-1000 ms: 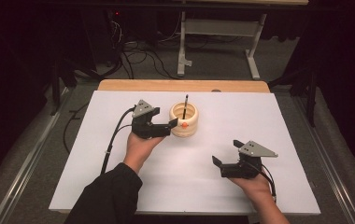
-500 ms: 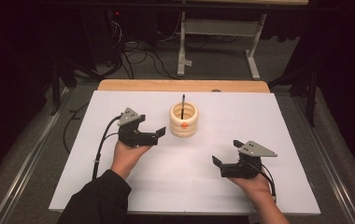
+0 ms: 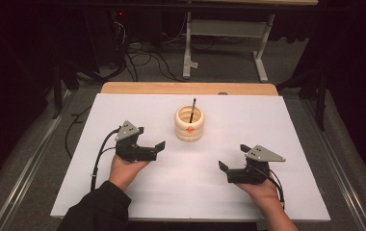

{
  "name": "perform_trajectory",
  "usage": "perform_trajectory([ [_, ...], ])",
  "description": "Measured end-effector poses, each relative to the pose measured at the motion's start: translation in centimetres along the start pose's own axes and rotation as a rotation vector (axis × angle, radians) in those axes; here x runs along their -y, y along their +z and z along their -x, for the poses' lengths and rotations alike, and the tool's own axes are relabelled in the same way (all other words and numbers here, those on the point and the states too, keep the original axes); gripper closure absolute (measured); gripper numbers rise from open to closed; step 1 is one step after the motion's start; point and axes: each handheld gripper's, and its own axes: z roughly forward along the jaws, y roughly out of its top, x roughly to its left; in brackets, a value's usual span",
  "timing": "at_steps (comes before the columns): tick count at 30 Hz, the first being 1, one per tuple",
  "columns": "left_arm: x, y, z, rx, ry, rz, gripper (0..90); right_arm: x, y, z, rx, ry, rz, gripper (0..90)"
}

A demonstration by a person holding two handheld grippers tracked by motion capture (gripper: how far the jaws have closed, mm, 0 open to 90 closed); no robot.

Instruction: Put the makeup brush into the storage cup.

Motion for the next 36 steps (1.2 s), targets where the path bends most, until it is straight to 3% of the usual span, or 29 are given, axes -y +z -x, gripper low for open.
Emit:
perform_trajectory([
  [14, 1.7, -3.0, 0.2, -0.008, 0.021, -0.001, 0.0, 0.0, -0.1, -0.1, 0.005, 0.003, 0.000, 1.3],
  [26, 3.8, -5.8, 0.0, 0.006, 0.004, 0.020, 0.0, 0.0, -0.1, -0.1, 0.004, 0.001, 0.006, 1.3],
  [31, 4.3, -6.0, 0.5, -0.006, 0.052, 0.017, 0.0, -0.1, -0.2, -0.2, 0.002, 0.001, 0.012, 1.3],
  [36, 4.5, -5.5, 0.8, 0.014, 0.046, 0.029, 0.0, -0.2, -0.6, -0.3, 0.006, 0.006, 0.028, 1.2],
])
